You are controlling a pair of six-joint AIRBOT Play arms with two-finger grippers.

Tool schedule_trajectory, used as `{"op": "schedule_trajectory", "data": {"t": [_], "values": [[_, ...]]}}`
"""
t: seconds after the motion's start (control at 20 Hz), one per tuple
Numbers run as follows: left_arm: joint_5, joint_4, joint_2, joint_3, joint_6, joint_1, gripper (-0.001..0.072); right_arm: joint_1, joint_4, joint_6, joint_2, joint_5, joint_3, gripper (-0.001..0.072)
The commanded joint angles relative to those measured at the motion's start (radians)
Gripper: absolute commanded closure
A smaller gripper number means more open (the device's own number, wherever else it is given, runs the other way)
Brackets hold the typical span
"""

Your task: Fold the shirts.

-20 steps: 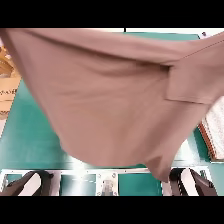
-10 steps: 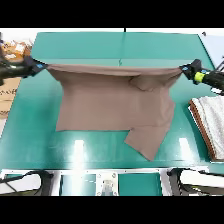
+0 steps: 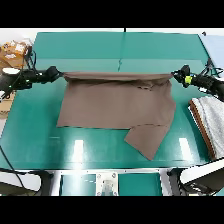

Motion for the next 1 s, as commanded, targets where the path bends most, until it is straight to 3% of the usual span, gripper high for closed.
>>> {"op": "schedule_trajectory", "data": {"t": [0.0,0.25,0.6,0.65,0.7,0.75,0.95], "values": [[-0.101,0.156,-0.011,0.001,-0.049,-0.006,0.0686,-0.033,-0.140,0.022,0.018,0.119,-0.010,0.0698],[-0.173,0.357,-0.012,0.001,-0.158,-0.006,0.0687,-0.038,-0.249,0.009,0.123,0.095,-0.194,0.0698],[-0.166,0.332,-0.037,0.000,-0.161,-0.008,0.0684,-0.029,-0.251,0.022,0.128,0.048,-0.286,0.0695],[-0.186,0.327,-0.037,0.000,-0.161,-0.008,0.0597,-0.032,-0.251,0.045,0.128,0.068,-0.286,0.0591],[-0.215,0.325,-0.037,0.002,-0.162,-0.008,0.0318,-0.042,-0.252,0.048,0.128,0.098,-0.282,0.0463],[-0.251,0.325,-0.036,0.002,-0.162,-0.006,0.0132,-0.061,-0.255,0.048,0.128,0.137,-0.276,0.0450],[-0.427,0.374,-0.036,0.060,-0.195,0.031,0.0134,-0.182,-0.256,0.064,0.131,0.298,-0.270,0.0453]]}}
